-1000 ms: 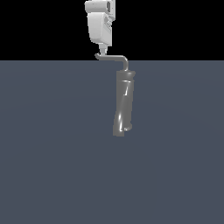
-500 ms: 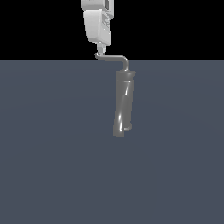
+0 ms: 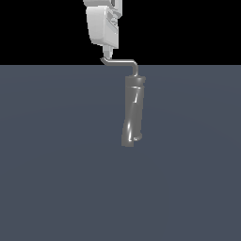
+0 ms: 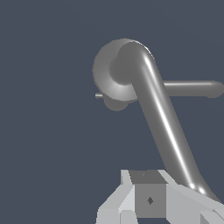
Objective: Turn on the faucet by rotating a designated handle.
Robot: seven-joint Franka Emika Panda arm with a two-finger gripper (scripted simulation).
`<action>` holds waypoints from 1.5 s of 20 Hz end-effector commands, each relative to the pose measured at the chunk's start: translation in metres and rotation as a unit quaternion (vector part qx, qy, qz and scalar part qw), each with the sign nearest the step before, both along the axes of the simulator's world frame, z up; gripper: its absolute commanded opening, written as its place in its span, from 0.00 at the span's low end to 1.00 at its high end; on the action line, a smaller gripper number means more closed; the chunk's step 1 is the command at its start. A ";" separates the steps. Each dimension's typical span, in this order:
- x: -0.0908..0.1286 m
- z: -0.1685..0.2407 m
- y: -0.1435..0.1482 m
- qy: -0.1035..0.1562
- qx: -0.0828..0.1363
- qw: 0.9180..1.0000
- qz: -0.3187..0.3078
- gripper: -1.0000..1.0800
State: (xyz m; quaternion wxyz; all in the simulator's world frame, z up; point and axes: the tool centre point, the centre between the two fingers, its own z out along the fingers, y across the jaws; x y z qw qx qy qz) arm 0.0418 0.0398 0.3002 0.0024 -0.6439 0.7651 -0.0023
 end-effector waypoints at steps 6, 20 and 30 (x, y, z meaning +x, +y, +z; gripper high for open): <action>-0.023 0.000 0.009 0.003 0.000 1.000 0.003 0.00; -0.052 0.000 -0.012 0.002 0.000 1.000 0.002 0.00; -0.082 0.000 -0.028 0.003 0.000 1.000 0.003 0.00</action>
